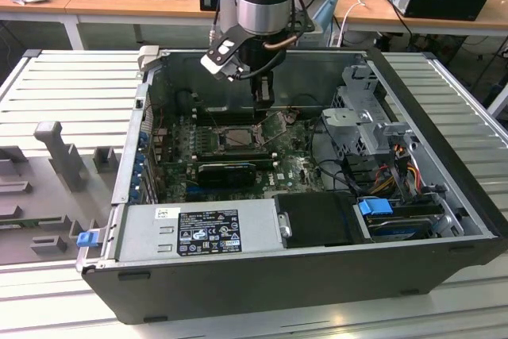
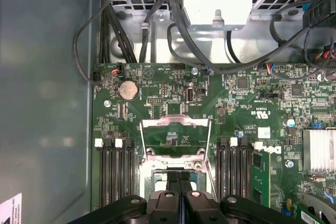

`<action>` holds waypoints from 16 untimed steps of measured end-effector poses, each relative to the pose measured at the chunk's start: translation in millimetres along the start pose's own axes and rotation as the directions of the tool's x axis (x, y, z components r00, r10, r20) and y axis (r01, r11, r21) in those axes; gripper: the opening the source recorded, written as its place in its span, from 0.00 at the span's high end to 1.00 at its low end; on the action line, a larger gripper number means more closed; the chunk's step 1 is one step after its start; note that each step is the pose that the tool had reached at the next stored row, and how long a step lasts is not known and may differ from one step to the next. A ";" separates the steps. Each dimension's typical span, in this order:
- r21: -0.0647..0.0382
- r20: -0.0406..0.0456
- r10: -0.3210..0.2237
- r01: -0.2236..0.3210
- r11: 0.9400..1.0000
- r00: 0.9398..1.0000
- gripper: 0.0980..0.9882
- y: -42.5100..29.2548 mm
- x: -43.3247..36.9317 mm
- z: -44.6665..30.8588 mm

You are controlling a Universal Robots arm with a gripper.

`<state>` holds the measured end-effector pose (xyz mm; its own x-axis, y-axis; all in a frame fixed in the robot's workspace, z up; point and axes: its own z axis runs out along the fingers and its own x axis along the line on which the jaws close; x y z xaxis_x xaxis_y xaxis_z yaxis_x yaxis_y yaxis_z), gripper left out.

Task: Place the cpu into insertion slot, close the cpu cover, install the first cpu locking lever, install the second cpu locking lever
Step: 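Close the cpu cover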

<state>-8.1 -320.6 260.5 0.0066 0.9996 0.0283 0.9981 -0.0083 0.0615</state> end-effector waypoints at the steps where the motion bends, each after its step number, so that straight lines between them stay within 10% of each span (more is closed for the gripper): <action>1: 0.000 0.000 0.000 0.000 1.000 1.000 0.99 1.4 0.0 0.1; 16: 0.000 0.000 0.000 0.000 1.000 1.000 0.99 9.1 1.7 0.6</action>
<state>1.0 -318.9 260.5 0.0066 0.9996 0.0282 0.9981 -0.0083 0.0615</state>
